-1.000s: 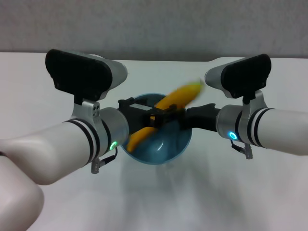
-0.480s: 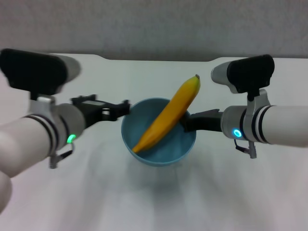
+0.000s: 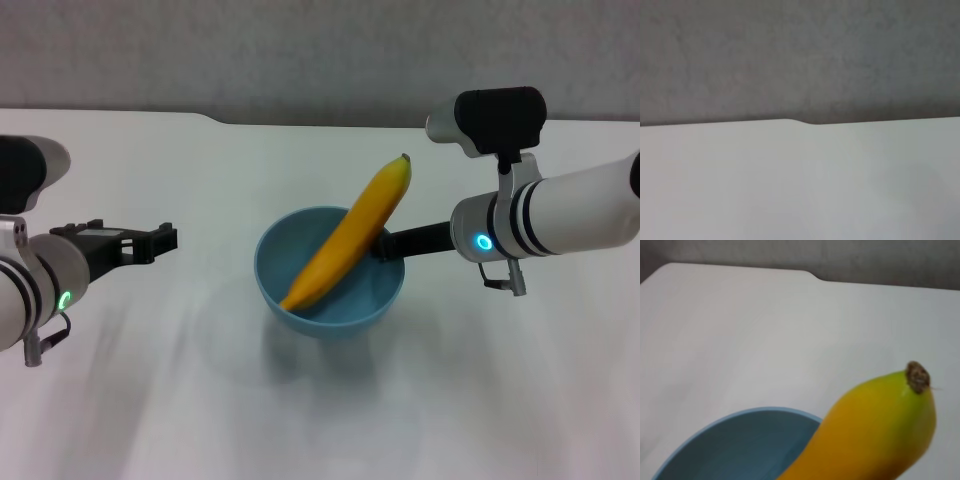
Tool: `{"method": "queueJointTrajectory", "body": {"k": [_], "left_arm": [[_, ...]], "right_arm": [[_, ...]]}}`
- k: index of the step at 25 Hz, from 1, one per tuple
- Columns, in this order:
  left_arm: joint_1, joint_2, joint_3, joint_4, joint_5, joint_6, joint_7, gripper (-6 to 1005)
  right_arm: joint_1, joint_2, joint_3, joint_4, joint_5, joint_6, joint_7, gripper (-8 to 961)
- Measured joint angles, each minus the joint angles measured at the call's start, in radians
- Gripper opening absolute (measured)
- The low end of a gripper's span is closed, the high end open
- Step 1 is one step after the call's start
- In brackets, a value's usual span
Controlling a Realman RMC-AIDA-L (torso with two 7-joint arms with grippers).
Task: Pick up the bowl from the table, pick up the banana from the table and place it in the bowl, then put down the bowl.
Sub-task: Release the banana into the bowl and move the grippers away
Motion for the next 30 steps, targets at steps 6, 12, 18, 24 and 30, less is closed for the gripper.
{"method": "queueJointTrajectory", "body": {"k": [6,12,18,24,30], "left_arm": [[0.001,-0.001,-0.006,0.025,0.001,-0.006,-0.005,886],[0.007,0.001,-0.007,0.027,0.001,-0.014,-0.007,885],[0.011,0.001,-0.006,0.028,0.001,-0.022,-0.007,884],[0.011,0.002,-0.004,0.028,0.001,-0.023,-0.007,885],[0.010,0.002,-0.001,0.028,0.001,-0.025,-0.007,887]], "right_arm": [[0.003,0.005,0.000,-0.044,0.016,-0.006,-0.017,35],[-0.040,0.009,-0.003,-0.069,0.022,-0.009,-0.033,35],[-0.052,0.009,-0.001,-0.072,0.023,-0.010,-0.033,35],[-0.055,0.009,-0.005,-0.074,0.023,-0.022,-0.033,35],[-0.058,0.009,-0.006,-0.073,0.023,-0.024,-0.033,45]]}}
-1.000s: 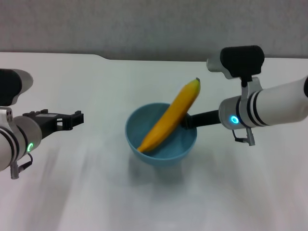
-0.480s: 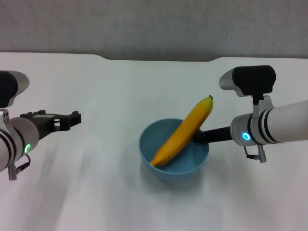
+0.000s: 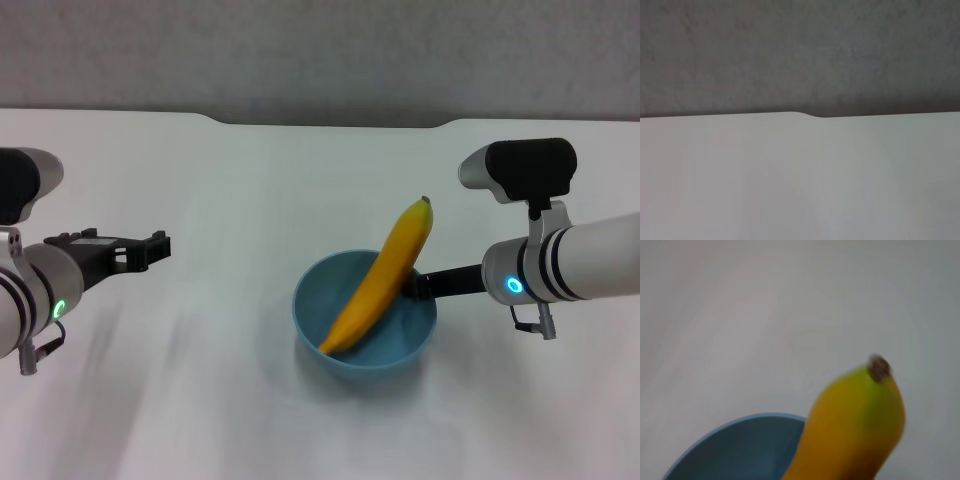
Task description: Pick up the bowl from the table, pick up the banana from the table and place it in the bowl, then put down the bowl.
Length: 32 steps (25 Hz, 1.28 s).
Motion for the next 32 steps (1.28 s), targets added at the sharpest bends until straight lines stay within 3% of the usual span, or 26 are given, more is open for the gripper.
{"method": "queueJointTrajectory", "body": {"k": [3,10,15,20,28,32], "left_arm": [[0.001,0.000,-0.001,0.000,0.000,0.000,0.000,888],[0.011,0.000,0.000,-0.003,0.000,-0.001,0.000,887],[0.056,0.000,0.000,-0.031,0.000,-0.034,0.007,885],[0.093,0.003,-0.006,-0.051,0.003,-0.069,0.007,883],[0.138,0.002,0.003,-0.051,0.012,-0.164,0.009,882],[0.168,0.001,0.008,-0.020,0.021,-0.282,0.012,882]], "right_arm": [[-0.002,0.000,0.000,0.000,-0.002,0.000,0.000,55],[-0.056,-0.002,0.000,0.074,-0.004,0.003,-0.037,245],[-0.218,-0.008,0.013,0.276,-0.013,0.002,-0.084,460],[-0.388,-0.012,0.090,0.469,-0.016,0.008,-0.161,643],[-0.588,-0.008,0.132,0.686,0.004,-0.063,-0.378,863],[-0.623,-0.007,0.126,0.694,0.089,-0.114,-0.516,860]]}}
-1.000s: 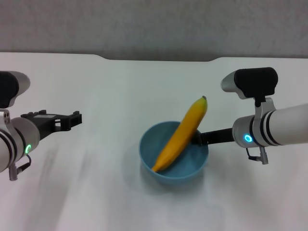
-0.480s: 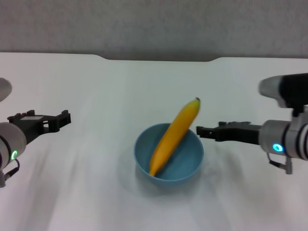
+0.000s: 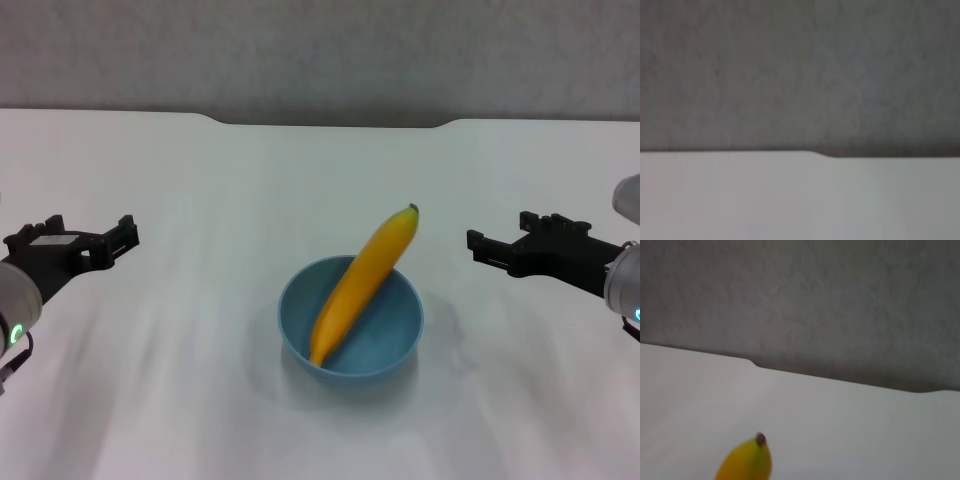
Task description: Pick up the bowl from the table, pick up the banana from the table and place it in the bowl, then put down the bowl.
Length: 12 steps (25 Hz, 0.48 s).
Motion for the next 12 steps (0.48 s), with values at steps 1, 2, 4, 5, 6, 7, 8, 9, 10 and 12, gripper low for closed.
{"method": "queueJointTrajectory", "body": {"k": [1,2,4,5,6,7,8,9,10,12], "left_arm": [[0.009,-0.001,0.004,0.017,0.007,-0.049,0.002,882],[0.017,-0.002,0.010,0.037,0.016,-0.100,0.002,882],[0.033,-0.003,0.025,0.092,0.038,-0.231,0.003,881],[0.039,-0.003,0.029,0.119,0.047,-0.289,0.003,881],[0.042,-0.004,0.033,0.158,0.056,-0.372,0.003,881],[0.043,-0.004,0.035,0.188,0.060,-0.423,0.003,881],[0.044,-0.004,0.035,0.227,0.062,-0.493,0.003,881],[0.044,-0.004,0.034,0.268,0.063,-0.563,0.001,881],[0.044,-0.004,0.033,0.297,0.063,-0.614,-0.001,881],[0.044,-0.004,0.033,0.349,0.062,-0.711,-0.005,881]], "right_arm": [[-0.001,0.000,0.000,-0.008,0.028,-0.001,-0.030,860],[-0.002,0.000,0.002,-0.023,0.068,-0.002,-0.068,859],[0.000,0.000,0.006,-0.056,0.140,-0.006,-0.130,858],[0.003,0.000,0.007,-0.078,0.184,-0.007,-0.164,857],[0.007,-0.001,0.007,-0.098,0.231,-0.008,-0.206,857],[0.008,-0.001,0.007,-0.114,0.277,-0.008,-0.251,856],[0.007,0.000,0.005,-0.123,0.313,-0.009,-0.296,856],[0.002,0.001,0.003,-0.130,0.356,-0.011,-0.352,856],[-0.006,0.003,0.001,-0.133,0.404,-0.013,-0.413,856],[-0.022,0.003,-0.003,-0.139,0.516,-0.011,-0.544,856]]}}
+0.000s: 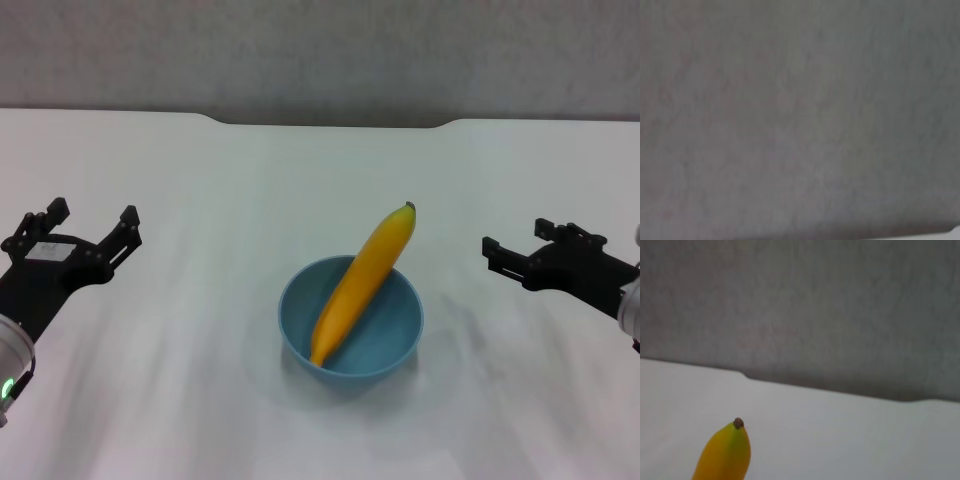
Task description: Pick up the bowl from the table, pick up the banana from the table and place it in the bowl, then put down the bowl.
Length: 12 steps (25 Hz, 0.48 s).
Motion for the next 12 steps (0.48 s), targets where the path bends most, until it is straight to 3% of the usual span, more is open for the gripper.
{"method": "queueJointTrajectory", "body": {"k": [5,7,8,12], "left_arm": [[-0.034,-0.001,0.001,0.149,0.000,-0.208,0.004,881],[-0.042,-0.001,0.001,0.167,-0.003,-0.221,0.000,881],[-0.048,-0.001,0.001,0.180,-0.005,-0.226,-0.003,881],[-0.059,-0.003,0.003,0.196,-0.005,-0.232,-0.005,882]], "right_arm": [[-0.010,0.000,0.002,-0.114,0.368,0.133,-0.384,856],[-0.002,0.000,0.001,-0.272,0.664,0.334,-0.670,856],[-0.002,0.000,0.001,-0.272,0.664,0.334,-0.670,856],[0.041,0.004,-0.045,-0.532,0.976,0.644,-0.936,856]]}}
